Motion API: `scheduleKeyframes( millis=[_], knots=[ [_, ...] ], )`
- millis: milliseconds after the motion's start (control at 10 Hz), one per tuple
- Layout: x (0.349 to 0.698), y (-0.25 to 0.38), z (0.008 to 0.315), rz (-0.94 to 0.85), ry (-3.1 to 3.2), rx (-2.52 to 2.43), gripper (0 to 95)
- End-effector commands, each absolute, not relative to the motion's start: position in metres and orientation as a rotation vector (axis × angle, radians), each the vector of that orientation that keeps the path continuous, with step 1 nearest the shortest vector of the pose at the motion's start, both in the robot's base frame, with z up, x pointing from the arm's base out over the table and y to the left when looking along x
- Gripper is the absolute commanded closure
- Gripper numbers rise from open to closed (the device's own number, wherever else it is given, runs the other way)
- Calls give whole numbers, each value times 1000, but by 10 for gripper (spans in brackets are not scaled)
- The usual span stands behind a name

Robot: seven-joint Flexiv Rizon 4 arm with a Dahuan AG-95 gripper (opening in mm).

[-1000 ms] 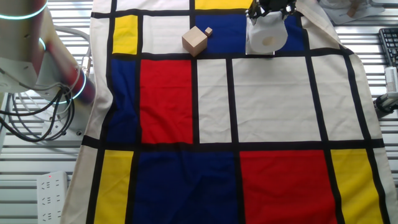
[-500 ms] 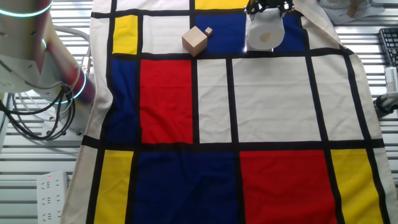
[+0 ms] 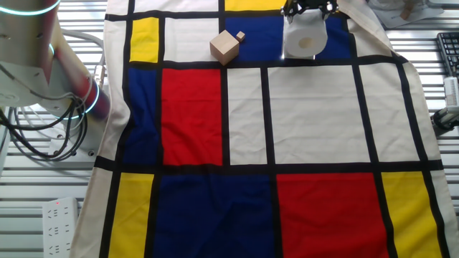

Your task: Put the toilet paper on its holder

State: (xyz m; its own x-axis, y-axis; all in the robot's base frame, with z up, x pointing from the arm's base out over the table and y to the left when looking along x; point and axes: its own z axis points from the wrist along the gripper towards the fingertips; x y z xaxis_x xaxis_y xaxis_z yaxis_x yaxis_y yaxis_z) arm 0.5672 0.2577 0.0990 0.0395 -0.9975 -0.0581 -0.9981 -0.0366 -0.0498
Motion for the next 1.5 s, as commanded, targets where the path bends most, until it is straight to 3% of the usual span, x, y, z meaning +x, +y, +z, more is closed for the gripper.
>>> scheduleKeyframes(
  millis=[100, 1500],
  knots=[
    [566, 259, 99, 26, 2123, -2201, 950],
    [563, 276, 96, 36, 2143, -2137, 950]
  ],
)
